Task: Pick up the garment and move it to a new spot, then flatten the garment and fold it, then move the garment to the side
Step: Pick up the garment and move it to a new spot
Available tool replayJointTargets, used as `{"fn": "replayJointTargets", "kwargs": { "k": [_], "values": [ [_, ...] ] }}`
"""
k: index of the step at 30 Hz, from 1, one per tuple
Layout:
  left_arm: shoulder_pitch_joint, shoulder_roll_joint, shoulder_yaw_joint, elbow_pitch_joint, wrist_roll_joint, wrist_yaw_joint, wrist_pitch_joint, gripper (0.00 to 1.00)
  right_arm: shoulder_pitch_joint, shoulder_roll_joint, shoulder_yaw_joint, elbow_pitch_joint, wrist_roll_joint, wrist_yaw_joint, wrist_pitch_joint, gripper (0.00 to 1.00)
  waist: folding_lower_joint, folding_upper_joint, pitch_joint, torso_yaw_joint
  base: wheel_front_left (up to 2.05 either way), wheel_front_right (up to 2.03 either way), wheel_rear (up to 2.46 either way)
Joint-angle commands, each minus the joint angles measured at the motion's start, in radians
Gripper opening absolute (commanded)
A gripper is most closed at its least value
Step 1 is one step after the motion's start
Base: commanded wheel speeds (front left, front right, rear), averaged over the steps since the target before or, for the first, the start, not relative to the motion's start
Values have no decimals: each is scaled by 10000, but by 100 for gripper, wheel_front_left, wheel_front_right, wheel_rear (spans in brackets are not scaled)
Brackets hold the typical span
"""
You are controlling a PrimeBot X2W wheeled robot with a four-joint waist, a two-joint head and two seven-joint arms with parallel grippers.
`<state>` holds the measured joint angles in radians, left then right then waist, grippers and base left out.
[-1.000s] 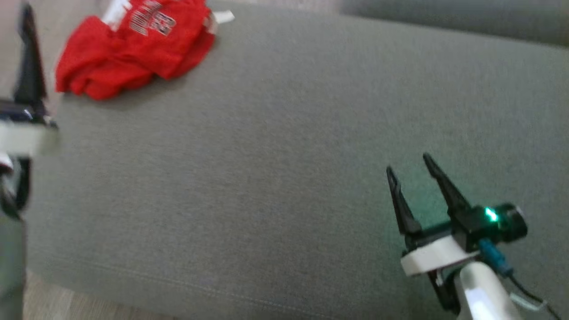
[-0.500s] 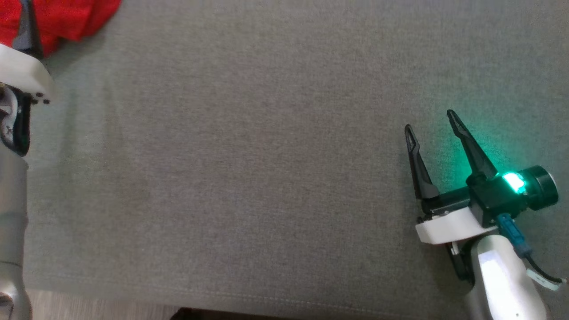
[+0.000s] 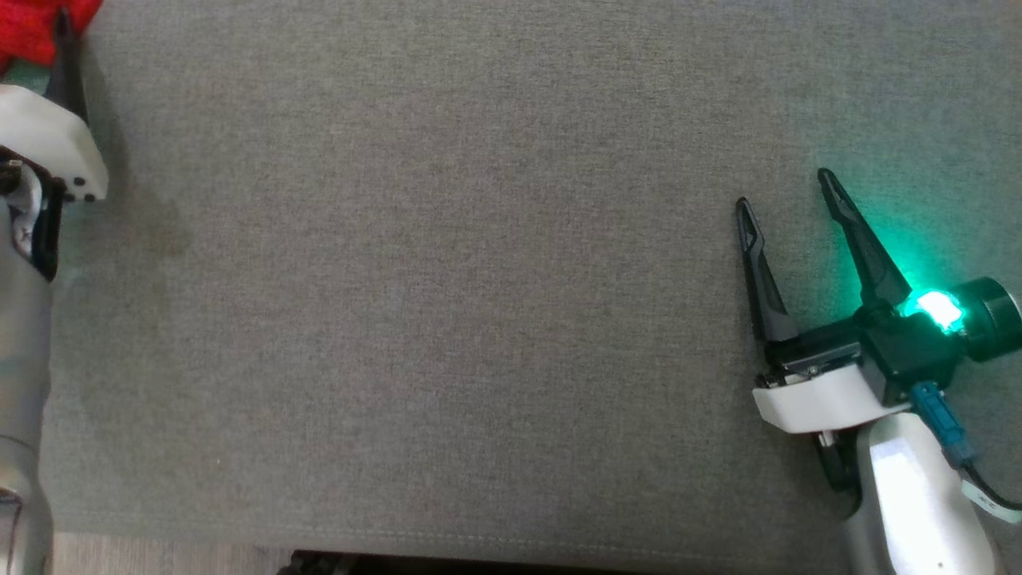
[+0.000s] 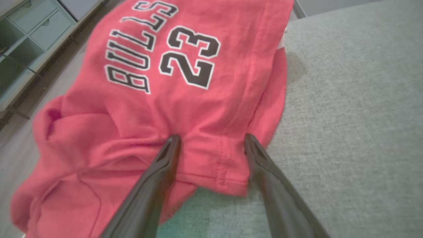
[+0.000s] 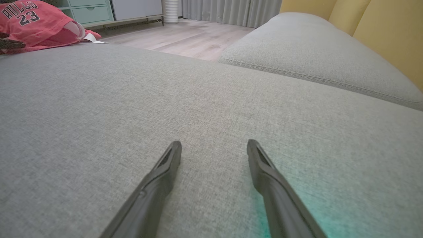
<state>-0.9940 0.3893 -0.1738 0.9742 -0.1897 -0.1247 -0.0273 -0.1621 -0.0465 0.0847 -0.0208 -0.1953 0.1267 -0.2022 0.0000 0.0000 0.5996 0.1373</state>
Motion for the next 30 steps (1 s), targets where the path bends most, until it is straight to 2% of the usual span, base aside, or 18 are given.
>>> {"fn": "replayJointTargets", "kwargs": {
  "k": [1,2,3,4,7,9,15,20,30],
  "values": [
    [-257,510,147,-24,-20,-28,-11,100,-75,-37,134,-15,-110,40,33,100,0,0,13,-15,0,0,0],
    [-304,471,112,127,-53,-31,1,97,-76,-37,127,-10,-108,40,30,100,0,0,14,-19,0,0,0],
    [-358,443,72,261,-80,-34,1,86,-80,-37,123,-2,-103,40,27,100,0,0,12,-22,0,0,0],
    [-413,423,31,376,-99,-37,-22,54,-88,-37,120,7,-96,40,27,100,0,0,7,-21,0,0,0],
    [-563,358,-113,656,-132,-44,-128,16,-129,-37,113,40,-48,40,16,100,0,0,-48,10,0,0,0],
    [-643,333,-210,794,-153,-48,-207,0,-146,-37,117,77,-21,40,2,100,0,0,-108,37,0,0,0],
    [-845,298,-540,908,-250,-55,-724,0,-163,-37,114,288,79,40,-57,100,0,0,-393,153,0,0,0],
    [-1005,326,-894,581,-822,-57,-1035,0,-145,-37,194,620,293,40,-162,100,0,0,-935,225,0,0,0],
    [-1359,1219,-2262,-932,-1714,-58,-708,0,-79,-37,335,1501,1001,40,-444,100,0,0,-2562,36,0,0,0]
  ]
}}
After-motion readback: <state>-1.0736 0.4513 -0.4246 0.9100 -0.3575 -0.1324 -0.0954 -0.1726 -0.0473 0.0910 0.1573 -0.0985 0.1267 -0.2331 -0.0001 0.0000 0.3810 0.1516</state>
